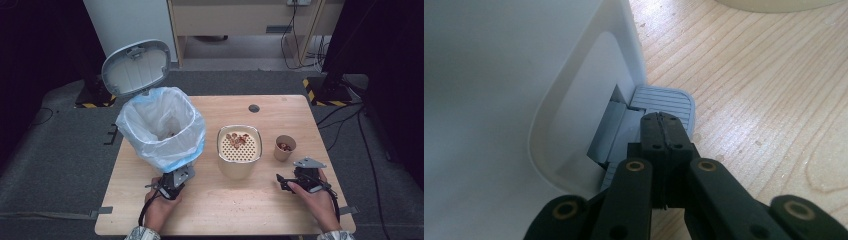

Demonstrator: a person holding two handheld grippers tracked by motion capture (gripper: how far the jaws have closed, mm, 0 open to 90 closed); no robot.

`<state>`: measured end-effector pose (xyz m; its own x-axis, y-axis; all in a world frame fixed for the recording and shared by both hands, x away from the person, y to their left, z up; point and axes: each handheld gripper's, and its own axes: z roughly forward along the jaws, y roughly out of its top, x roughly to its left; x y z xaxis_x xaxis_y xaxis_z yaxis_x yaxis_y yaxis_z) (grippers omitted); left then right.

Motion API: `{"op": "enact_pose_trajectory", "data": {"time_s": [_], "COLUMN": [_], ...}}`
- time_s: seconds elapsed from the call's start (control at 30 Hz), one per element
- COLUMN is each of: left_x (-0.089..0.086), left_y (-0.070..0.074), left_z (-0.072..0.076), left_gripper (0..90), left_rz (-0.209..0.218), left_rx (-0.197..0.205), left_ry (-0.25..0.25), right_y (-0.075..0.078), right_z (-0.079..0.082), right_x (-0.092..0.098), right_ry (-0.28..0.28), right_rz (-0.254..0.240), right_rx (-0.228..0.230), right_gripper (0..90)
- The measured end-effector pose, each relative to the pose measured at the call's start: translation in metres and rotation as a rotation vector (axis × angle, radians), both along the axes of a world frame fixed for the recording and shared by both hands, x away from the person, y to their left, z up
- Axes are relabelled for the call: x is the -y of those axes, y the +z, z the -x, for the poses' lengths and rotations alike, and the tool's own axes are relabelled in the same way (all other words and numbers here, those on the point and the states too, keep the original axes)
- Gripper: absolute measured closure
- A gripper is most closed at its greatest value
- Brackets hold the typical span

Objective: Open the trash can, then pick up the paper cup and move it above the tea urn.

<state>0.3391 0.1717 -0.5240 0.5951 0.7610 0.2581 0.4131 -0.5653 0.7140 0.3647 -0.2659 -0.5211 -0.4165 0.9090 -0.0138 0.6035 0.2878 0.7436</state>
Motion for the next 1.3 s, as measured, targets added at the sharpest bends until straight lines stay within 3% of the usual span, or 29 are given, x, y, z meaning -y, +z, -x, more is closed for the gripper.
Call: {"op": "enact_pose_trajectory", "data": {"time_s": [0.47,0.73,1.0,1.23,1.3], "left_x": [0.0,0.001,0.001,0.001,0.001], "left_y": [0.0,0.0,0.001,0.0,0.001], "left_z": [0.0,0.0,0.0,0.0,0.0], "left_gripper": [89.4,89.4,89.4,89.4,89.4], "left_rz": [-0.012,-0.017,-0.017,-0.017,-0.019], "left_rx": [0.003,0.001,0.0,0.001,0.002], "left_ry": [-0.005,-0.006,-0.004,-0.005,-0.004], "right_y": [0.004,0.01,0.016,0.012,0.011], "right_z": [-0.003,-0.015,-0.038,-0.06,-0.066], "right_x": [0.008,0.009,0.007,-0.005,-0.009], "right_ry": [-0.076,-0.09,-0.058,-0.054,-0.059], "right_rz": [-0.005,-0.05,-0.053,-0.067,-0.085], "right_rx": [0.049,0.044,0.048,0.062,0.086], "right_gripper": [9.2,7.4,4.7,8.5,11.8]}}
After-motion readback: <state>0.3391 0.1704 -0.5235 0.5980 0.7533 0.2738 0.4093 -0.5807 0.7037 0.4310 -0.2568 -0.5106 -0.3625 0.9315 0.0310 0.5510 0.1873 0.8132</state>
